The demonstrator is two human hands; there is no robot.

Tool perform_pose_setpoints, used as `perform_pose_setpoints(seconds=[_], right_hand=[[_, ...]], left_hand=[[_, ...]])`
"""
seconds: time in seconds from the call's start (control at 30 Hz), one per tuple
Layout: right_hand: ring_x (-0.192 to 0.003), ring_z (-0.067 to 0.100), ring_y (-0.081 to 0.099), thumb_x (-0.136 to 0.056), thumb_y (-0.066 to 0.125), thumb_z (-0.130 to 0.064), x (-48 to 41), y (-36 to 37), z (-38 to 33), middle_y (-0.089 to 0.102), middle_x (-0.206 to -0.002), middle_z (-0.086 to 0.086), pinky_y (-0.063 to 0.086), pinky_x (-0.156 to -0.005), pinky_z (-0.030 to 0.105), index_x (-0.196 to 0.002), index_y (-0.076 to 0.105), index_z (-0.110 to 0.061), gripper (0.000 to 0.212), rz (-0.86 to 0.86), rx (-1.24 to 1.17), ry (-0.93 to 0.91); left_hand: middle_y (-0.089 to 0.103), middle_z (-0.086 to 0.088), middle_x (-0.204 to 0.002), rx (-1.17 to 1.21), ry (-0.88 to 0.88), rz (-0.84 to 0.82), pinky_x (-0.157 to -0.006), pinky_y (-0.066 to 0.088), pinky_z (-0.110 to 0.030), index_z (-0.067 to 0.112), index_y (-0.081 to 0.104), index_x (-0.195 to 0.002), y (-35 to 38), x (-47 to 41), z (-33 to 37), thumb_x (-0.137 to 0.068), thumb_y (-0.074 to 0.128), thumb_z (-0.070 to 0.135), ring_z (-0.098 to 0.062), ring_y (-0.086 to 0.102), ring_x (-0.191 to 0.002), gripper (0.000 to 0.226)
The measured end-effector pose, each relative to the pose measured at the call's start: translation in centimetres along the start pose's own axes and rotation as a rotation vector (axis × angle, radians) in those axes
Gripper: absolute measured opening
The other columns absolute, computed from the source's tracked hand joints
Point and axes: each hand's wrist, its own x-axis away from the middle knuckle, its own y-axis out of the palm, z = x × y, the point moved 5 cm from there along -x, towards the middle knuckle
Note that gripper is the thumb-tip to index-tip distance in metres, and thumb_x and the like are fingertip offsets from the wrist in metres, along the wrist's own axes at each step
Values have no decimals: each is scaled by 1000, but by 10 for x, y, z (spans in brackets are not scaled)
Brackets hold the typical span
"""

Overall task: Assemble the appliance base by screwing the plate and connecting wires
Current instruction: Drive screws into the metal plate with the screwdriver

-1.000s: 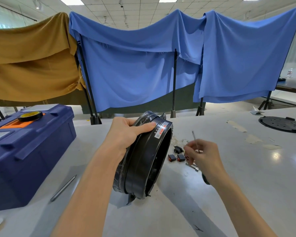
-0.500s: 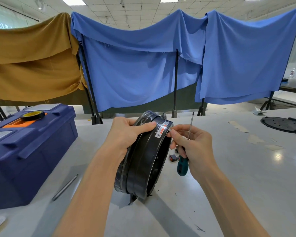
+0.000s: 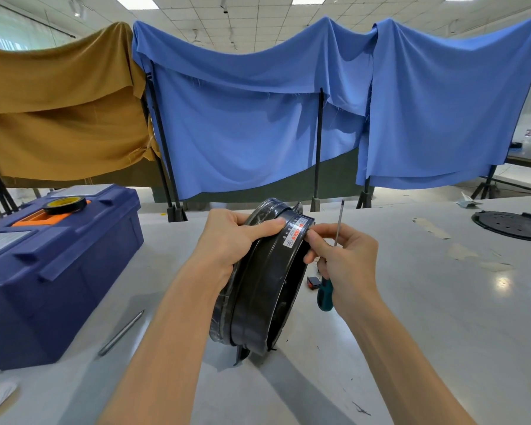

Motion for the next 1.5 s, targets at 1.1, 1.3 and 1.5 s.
perform_pose_setpoints(seconds=[1.1,1.3,1.5], right_hand=[[-41,11,51,-63,82,-23,33,5,5,68,-58,8,41,-40,20,-82,76,-8,25,59,-333,314],[-43,11,52,-71,81,-6,33,5,14,69,-63,9,43,-42,19,-86,76,-2,16,76,-379,334],[-48,12,60,-71,79,4,36,7,33,70,-66,7,38,-42,21,-87,74,2,17,73,-413,411]], left_hand=[[75,2,-72,-78,95,75,-68,61,-36,19,76,-87,6,11,5,-77,80,35,-14,73,-65,19],[75,6,-73,-198,140,115,-73,61,-42,25,75,-85,6,16,8,-76,79,41,-13,73,-70,19],[73,3,-72,-433,205,201,-75,57,-47,23,77,-79,7,19,4,-77,78,42,-20,69,-74,20]])
